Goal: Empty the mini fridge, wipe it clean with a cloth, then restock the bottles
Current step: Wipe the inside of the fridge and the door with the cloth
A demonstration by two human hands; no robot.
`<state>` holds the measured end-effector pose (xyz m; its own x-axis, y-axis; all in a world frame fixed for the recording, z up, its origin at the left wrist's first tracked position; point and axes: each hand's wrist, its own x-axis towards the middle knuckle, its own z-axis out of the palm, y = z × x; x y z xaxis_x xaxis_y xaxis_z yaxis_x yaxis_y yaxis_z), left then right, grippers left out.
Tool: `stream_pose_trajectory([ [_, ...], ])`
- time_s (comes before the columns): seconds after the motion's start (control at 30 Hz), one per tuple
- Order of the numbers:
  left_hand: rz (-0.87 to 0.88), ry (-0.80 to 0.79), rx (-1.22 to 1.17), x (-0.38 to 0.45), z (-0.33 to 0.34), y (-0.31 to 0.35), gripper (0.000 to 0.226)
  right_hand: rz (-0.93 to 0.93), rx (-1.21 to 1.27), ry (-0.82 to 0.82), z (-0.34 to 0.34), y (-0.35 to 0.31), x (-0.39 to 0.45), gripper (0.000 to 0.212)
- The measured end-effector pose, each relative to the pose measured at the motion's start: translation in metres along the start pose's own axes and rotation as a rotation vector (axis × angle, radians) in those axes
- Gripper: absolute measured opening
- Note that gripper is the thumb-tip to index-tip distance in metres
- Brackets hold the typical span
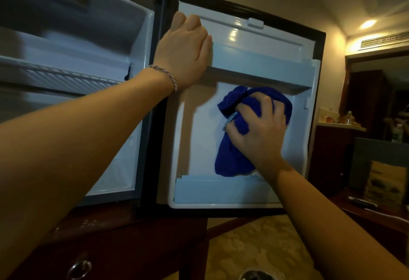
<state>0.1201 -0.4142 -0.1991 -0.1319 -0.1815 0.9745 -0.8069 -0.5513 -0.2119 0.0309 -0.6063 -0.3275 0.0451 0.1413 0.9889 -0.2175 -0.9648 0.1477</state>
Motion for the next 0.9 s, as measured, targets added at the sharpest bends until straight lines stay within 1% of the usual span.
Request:
stream_pose_trajectory([
  [0.1, -0.011, -0.005, -0.003, 0.0, -0.001, 0.002, 0.037, 0.093, -0.001, 0.016, 0.001, -0.02, 0.001, 0.029],
  [0.17, -0.01, -0.003, 0.003, 0.001, -0.002, 0.003, 0.035, 0.1, 0.004, 0.021, 0.001, -0.034, 0.002, 0.028],
  [0.27, 0.01, -0.004, -0.005, 0.001, -0.004, 0.002, 0.032, -0.02, -0.02, 0.014, 0.002, -0.054, 0.005, 0.031],
  [0.37, 0.015, 0.016, -0.011, 0.0, -0.008, 0.0, 0.036, -0.119, -0.01, 0.024, 0.003, -0.067, 0.013, 0.031],
  [0.43, 0.021, 0.032, -0.012, -0.002, -0.011, -0.002, 0.038, -0.207, -0.021, 0.02, 0.002, -0.063, 0.017, 0.032],
  [0.53, 0.033, 0.012, -0.006, -0.001, -0.013, -0.001, 0.039, -0.317, -0.071, -0.008, -0.005, -0.034, 0.023, 0.032],
  [0.6, 0.035, 0.003, -0.007, -0.002, -0.013, 0.0, 0.04, -0.284, -0.108, -0.035, -0.012, -0.008, 0.023, 0.032],
  [0.73, 0.02, 0.006, 0.002, -0.003, -0.014, 0.0, 0.043, -0.139, -0.157, -0.068, -0.029, 0.037, 0.017, 0.038],
  [0.83, 0.017, 0.0, 0.003, -0.004, -0.015, 0.0, 0.042, -0.116, -0.167, -0.056, -0.033, 0.044, 0.012, 0.041],
  [0.9, 0.01, 0.006, 0.003, -0.004, -0.015, 0.001, 0.041, -0.06, -0.146, -0.042, -0.032, 0.035, 0.011, 0.04],
])
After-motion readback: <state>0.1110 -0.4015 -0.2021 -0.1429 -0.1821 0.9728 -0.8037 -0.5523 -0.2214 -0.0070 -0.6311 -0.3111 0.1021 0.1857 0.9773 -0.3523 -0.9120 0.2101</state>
